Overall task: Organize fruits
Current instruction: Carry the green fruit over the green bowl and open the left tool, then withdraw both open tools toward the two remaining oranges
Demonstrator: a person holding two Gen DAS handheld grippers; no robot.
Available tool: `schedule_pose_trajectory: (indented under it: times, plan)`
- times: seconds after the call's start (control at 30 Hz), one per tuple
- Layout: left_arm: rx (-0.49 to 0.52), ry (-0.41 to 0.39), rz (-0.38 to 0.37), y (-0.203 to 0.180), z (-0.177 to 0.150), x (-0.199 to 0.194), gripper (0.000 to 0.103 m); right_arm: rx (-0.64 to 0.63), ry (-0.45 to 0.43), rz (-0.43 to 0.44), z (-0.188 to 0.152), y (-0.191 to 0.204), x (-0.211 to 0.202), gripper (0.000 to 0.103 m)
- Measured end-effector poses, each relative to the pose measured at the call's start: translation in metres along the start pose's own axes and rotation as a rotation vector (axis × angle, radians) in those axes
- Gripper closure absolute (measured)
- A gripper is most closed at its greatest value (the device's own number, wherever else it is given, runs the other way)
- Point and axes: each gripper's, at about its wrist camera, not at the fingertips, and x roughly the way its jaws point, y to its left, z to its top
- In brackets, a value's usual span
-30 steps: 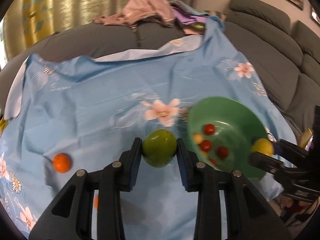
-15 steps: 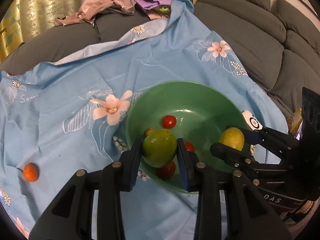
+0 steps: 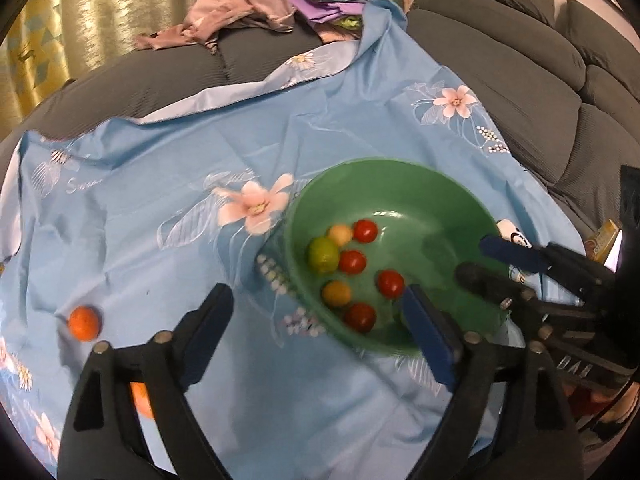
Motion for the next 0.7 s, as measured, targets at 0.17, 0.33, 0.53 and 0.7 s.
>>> schedule_pose_trajectory:
  times: [0.17,0.33,0.53,0.7]
  plan:
    - [-0.069,-0.001,0.056,0.024,-0.032,-0.024,0.007,0.043,-0.016,0.012,0.0,-0.007,-0.018,0.055]
    - [-0.204,0.023,0.145,0.063,-0.084,-0.051,0.007,0.068,-0.044,-0.009,-0.001,-0.014,-0.042,0.054]
    - [-0.356,0.047,0.209,0.101,-0.136,-0.079,0.007,0.015,-0.025,0.03,-0.006,0.011,-0.048,0.054]
    - [-0.42,0.04,0.234,0.113,-0.165,-0.099,0.007,-0.062,0.012,0.114,-0.012,0.051,-0.04,0.054]
